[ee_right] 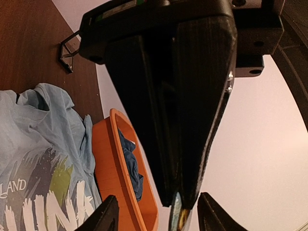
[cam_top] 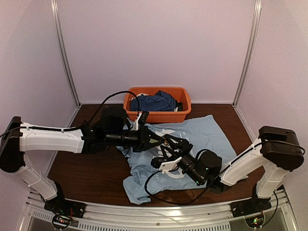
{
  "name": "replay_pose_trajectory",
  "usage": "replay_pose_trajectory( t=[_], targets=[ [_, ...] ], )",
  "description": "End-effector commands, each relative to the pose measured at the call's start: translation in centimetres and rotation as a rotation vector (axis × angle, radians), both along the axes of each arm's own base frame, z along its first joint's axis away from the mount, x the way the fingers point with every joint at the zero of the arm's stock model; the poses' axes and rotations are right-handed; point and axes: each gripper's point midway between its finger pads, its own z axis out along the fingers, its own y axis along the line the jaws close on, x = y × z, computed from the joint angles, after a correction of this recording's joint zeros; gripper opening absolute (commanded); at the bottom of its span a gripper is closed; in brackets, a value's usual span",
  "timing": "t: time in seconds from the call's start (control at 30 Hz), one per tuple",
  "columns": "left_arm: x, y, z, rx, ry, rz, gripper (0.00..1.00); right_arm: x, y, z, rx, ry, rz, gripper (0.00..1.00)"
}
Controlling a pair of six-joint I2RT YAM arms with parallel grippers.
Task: Pin the brooch onto the clothing
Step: Pass from the left arm to the right
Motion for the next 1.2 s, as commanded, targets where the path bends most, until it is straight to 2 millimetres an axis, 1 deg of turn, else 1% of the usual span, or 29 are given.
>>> replay_pose_trajectory(
  t=[0.0, 0.07, 0.1, 0.23, 0.27, 0.3, 0.33, 0.4, 0.47, 0.5, 0.53, 0.6, 0.67, 0.73, 0.87, 0.93, 0.97, 1.03, 1.07, 1.1, 1.17],
  targets=[
    [-0.5, -0.5, 0.6, -0.044, -0.007, -0.024, 0.00, -0.3, -0.9, 4.6, 0.193, -0.063, -0.021, 0.16],
    [-0.6, -0.6, 0.7, -0.051, -0.006, -0.028, 0.00, -0.3, -1.0, 4.8, 0.201, -0.064, -0.028, 0.04],
    [-0.6, -0.6, 0.7, -0.052, -0.005, -0.027, 0.00, -0.2, -1.1, 4.8, 0.206, -0.064, -0.034, 0.01],
    [-0.6, -0.5, 1.0, -0.063, -0.009, -0.025, 0.00, -0.2, -1.4, 4.9, 0.219, -0.063, -0.051, 0.00],
    [-0.6, -0.4, 1.1, -0.064, -0.010, -0.023, 0.00, -0.1, -1.7, 5.3, 0.241, -0.064, -0.062, 0.05],
    [-0.6, -0.4, 1.1, -0.064, -0.012, -0.023, 0.00, 0.0, -2.0, 5.4, 0.263, -0.062, -0.076, 0.20],
    [-0.6, -0.3, 1.2, -0.063, -0.013, -0.020, 0.00, 0.1, -2.2, 5.7, 0.284, -0.061, -0.086, 0.37],
    [-0.6, -0.2, 1.2, -0.058, -0.016, -0.015, 0.00, 0.1, -2.6, 5.7, 0.294, -0.059, -0.096, 0.53],
    [-0.5, 0.0, 1.4, -0.057, -0.017, -0.006, 0.00, -0.1, -2.6, 5.6, 0.287, -0.055, -0.090, 0.74],
    [-0.5, 0.0, 1.5, -0.059, -0.021, -0.004, 0.00, -0.1, -2.6, 5.6, 0.285, -0.054, -0.088, 0.76],
    [-0.5, 0.0, 1.6, -0.061, -0.023, -0.005, 0.00, -0.2, -2.6, 5.5, 0.280, -0.054, -0.087, 0.76],
    [-0.4, -0.1, 1.9, -0.064, -0.029, -0.006, 0.00, -0.3, -2.5, 5.4, 0.277, -0.051, -0.083, 0.68],
    [-0.4, -0.2, 2.1, -0.066, -0.031, -0.006, 0.00, -0.4, -2.4, 5.4, 0.273, -0.052, -0.080, 0.57],
    [-0.3, -0.1, 2.1, -0.065, -0.028, -0.003, 0.00, -0.5, -2.2, 5.5, 0.273, -0.056, -0.075, 0.42],
    [-0.4, -0.2, 2.0, -0.065, -0.027, -0.004, 0.00, -0.7, -2.2, 5.6, 0.270, -0.059, -0.072, 0.28],
    [-0.3, -0.1, 2.0, -0.065, -0.026, -0.001, 0.00, -0.8, -2.2, 5.6, 0.270, -0.059, -0.072, 0.20],
    [-0.3, -0.1, 2.1, -0.065, -0.027, -0.001, 0.00, -0.8, -2.2, 5.6, 0.268, -0.060, -0.070, 0.14],
    [-0.3, 0.0, 2.0, -0.065, -0.027, 0.002, 0.00, -0.9, -2.1, 5.6, 0.266, -0.061, -0.067, 0.00],
    [-0.3, 0.0, 2.1, -0.067, -0.028, 0.002, 0.00, -0.9, -2.1, 5.6, 0.266, -0.060, -0.068, 0.00],
    [-0.3, 0.0, 2.2, -0.070, -0.030, 0.003, 0.03, -1.0, -2.1, 5.6, 0.265, -0.058, -0.066, 0.00],
    [-0.3, 0.1, 2.4, -0.075, -0.038, 0.006, 0.15, -1.1, -2.2, 5.5, 0.267, -0.050, -0.065, 0.00]
  ],
)
